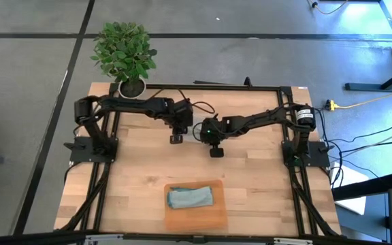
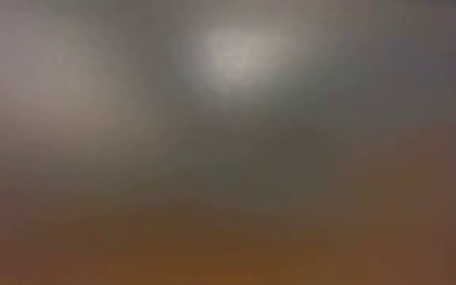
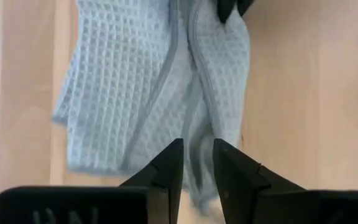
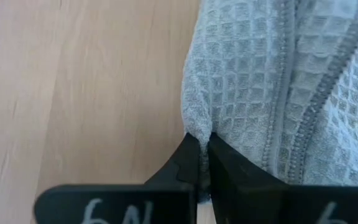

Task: Roll microfiber towels into tight, uniform cylinder then place into a basket
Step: Roll the gray towel

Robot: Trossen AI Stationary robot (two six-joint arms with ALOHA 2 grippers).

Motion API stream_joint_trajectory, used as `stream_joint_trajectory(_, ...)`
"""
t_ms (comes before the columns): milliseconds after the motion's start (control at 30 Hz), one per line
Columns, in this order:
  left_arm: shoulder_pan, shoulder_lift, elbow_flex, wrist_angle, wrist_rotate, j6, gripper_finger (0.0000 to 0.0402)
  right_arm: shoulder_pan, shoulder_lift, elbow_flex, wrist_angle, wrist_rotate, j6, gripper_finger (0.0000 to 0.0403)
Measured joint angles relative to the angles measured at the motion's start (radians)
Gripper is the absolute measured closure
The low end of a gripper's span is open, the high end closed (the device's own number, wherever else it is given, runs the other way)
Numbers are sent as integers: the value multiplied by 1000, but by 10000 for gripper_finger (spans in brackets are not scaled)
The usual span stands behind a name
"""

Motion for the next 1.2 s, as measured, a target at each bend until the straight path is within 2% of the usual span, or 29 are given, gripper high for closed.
stream_joint_trajectory(233,-45,-48,-4,-99,9,1,323,-8,0,-1,-1,-32,0,386)
stream_joint_trajectory(333,-80,-48,-15,-113,62,3,323,-17,0,-1,-1,-40,0,386)
stream_joint_trajectory(433,-118,-48,-27,-110,114,28,323,-28,0,-1,-1,-55,0,386)
stream_joint_trajectory(567,-159,-40,-72,-41,116,37,323,-41,0,-1,1,-83,0,386)
stream_joint_trajectory(700,-185,-31,-125,19,32,26,323,-46,0,-1,2,-84,0,386)
stream_joint_trajectory(867,-204,-29,-120,18,-67,20,323,-47,0,10,-2,-103,-1,386)
stream_joint_trajectory(1033,-209,-29,-118,18,-75,19,323,-52,5,55,-60,-117,-1,386)
stream_joint_trajectory(1200,-199,-29,-118,20,-101,18,323,-76,9,98,-116,-228,0,386)
